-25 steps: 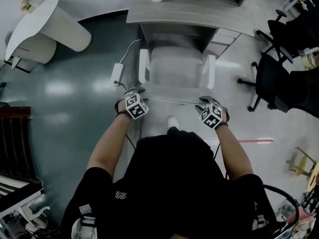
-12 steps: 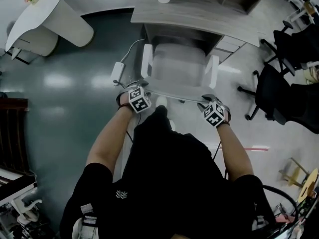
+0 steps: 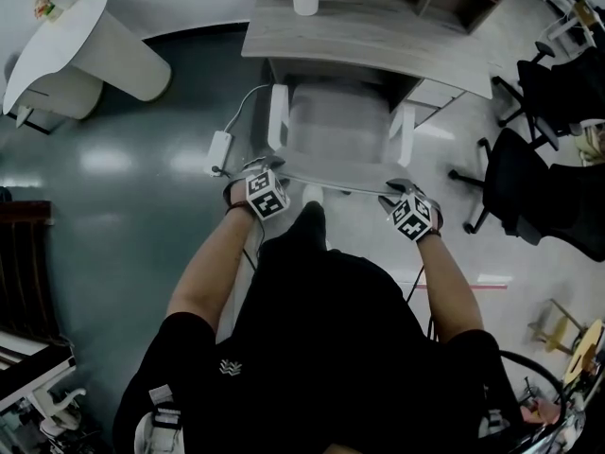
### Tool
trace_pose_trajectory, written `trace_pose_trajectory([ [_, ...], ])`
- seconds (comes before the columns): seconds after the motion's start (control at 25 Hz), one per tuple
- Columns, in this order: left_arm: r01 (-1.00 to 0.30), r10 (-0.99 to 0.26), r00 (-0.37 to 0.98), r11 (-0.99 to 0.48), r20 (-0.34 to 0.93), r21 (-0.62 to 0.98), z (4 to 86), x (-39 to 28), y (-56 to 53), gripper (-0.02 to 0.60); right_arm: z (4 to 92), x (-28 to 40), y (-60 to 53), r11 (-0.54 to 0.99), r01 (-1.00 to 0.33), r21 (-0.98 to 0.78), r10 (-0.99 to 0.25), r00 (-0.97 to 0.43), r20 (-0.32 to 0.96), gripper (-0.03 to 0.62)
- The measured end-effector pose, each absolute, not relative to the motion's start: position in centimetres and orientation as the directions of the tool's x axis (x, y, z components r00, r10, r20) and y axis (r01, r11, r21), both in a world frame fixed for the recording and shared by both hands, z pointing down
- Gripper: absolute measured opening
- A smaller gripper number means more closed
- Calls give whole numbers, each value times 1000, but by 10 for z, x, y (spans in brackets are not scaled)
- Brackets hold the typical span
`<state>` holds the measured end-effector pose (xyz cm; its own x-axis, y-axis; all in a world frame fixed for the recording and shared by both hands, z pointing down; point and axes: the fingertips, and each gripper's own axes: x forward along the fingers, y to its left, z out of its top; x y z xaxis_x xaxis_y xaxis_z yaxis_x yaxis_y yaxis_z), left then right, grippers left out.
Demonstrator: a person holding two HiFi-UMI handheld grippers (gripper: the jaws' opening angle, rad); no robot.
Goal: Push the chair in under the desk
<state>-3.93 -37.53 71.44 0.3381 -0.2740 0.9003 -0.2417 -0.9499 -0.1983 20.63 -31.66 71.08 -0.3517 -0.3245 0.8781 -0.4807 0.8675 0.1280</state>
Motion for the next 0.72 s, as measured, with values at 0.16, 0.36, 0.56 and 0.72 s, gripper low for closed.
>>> trace_pose_trajectory([
  [0.16,-231,-259,342,-955,903,-187,715,-35,-397,190,712,211,-339,865,-484,133,-329,-347,878,156],
  [0.36,-231,-258,349,-955,901,-184,716,-27,-421,190,713,219,-365,867,-479,137,-332,-351,875,156],
  [0.56,-230,-259,357,-956,898,-184,715,-21,-445,189,712,225,-389,864,-484,139,-335,-345,877,156],
  [0.72,-217,-248,348,-960,904,-180,715,-25,-462,189,712,219,-399,873,-476,112,-308,-357,882,155],
])
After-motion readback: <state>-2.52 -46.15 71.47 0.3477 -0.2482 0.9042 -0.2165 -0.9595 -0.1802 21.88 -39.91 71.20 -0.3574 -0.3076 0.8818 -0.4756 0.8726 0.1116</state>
